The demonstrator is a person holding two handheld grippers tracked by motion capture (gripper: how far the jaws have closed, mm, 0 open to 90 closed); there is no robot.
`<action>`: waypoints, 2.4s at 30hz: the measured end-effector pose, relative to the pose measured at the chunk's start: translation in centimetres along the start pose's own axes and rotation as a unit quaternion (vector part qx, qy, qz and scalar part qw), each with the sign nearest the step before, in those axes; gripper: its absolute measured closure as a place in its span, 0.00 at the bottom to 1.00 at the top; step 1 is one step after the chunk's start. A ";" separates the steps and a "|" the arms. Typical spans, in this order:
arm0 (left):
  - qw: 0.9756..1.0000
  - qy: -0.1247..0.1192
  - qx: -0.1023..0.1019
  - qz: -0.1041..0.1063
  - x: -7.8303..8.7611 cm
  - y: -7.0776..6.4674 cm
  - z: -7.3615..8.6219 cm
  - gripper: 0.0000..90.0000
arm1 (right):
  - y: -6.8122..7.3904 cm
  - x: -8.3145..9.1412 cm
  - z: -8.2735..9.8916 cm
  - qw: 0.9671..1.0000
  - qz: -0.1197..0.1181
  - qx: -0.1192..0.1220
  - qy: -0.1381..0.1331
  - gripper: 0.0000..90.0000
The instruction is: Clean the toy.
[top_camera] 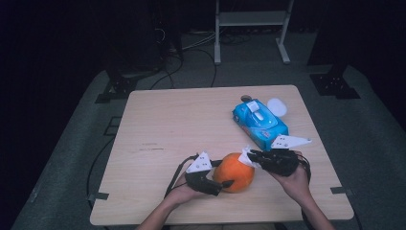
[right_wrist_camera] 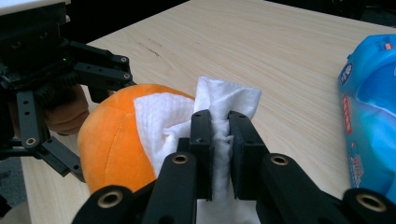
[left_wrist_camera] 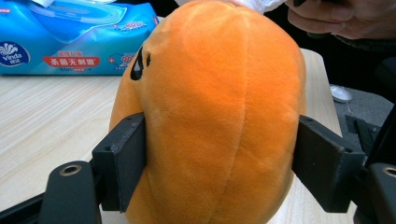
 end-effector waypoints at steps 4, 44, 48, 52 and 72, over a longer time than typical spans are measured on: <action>1.000 0.006 -0.003 -0.003 -0.1 0.0 -0.1 0.27 | 1.7 0.0 -0.8 0.999 0.004 0.031 -0.003 0.89; 1.000 -0.011 -0.009 -0.016 -0.4 -0.1 -0.4 0.18 | 3.9 0.1 -1.3 0.996 0.011 0.093 -0.001 0.89; 1.000 -0.001 -0.023 -0.013 -0.6 0.2 0.3 0.11 | 2.9 0.4 -0.9 0.997 0.010 0.071 -0.001 0.89; 1.000 0.001 -0.026 -0.015 -1.4 0.5 0.8 0.06 | 3.0 0.2 -0.9 0.998 0.003 0.063 -0.001 0.89; 0.997 0.033 -0.059 -0.026 3.3 -0.4 -2.9 0.39 | 2.5 0.8 -1.6 0.999 -0.028 0.005 -0.030 0.89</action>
Point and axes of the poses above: each handheld gripper's, and its own axes: x roughly backward along the jaws, z roughly out of its underside, y roughly to its left, the point moved 8 cm from there along -x, roughly forward along the jaws, and after that the axes turned 3 degrees about y, right-handed, at the moved point
